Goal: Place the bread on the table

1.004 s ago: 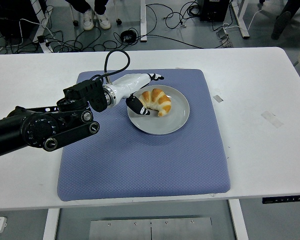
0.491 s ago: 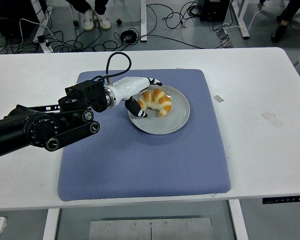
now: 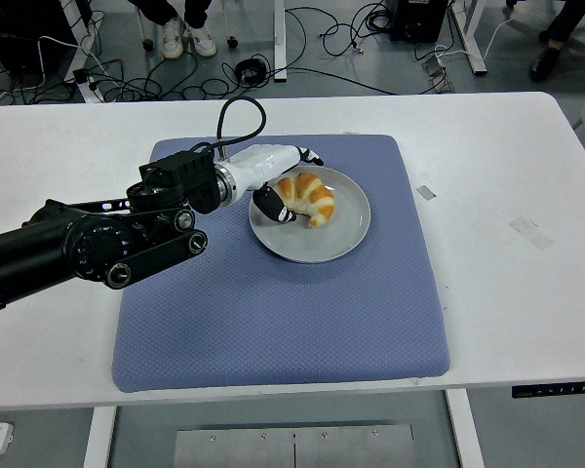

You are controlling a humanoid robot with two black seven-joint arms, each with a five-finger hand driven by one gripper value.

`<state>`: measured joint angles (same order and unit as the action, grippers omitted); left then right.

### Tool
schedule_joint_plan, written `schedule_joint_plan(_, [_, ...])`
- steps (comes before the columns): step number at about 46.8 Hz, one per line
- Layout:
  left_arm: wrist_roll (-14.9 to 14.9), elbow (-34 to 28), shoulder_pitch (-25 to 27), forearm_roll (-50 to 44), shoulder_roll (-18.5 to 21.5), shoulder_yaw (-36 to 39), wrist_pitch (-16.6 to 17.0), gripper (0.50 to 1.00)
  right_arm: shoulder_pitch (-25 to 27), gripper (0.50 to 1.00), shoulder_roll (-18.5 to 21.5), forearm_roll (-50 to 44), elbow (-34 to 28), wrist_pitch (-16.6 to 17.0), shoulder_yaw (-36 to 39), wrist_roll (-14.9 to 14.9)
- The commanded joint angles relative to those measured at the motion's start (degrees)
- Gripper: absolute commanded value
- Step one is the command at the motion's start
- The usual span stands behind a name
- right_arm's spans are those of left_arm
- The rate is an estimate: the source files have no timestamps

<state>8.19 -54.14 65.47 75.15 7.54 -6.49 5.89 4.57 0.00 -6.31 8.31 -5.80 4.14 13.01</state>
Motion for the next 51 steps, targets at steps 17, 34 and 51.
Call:
schedule_joint_plan(17, [-0.5, 0.7, -0.1, 0.0, -0.9, 0.3, -0.6, 0.739, 0.0, 1.000, 0.0, 0.0, 0.0, 0.0, 0.0, 0.0])
schedule_joint_plan(34, [-0.5, 0.7, -0.3, 1.7, -1.0, 0.3, -1.0, 0.687, 0.0, 1.000, 0.0, 0.0, 0.0, 0.0, 0.1, 0.0])
schedule_joint_plan(51, [-0.7, 0.6, 1.1, 1.5, -0.2, -0.3, -1.0, 0.599, 0.0, 1.000, 0.0, 0.0, 0.0, 0.0, 0.0, 0.0])
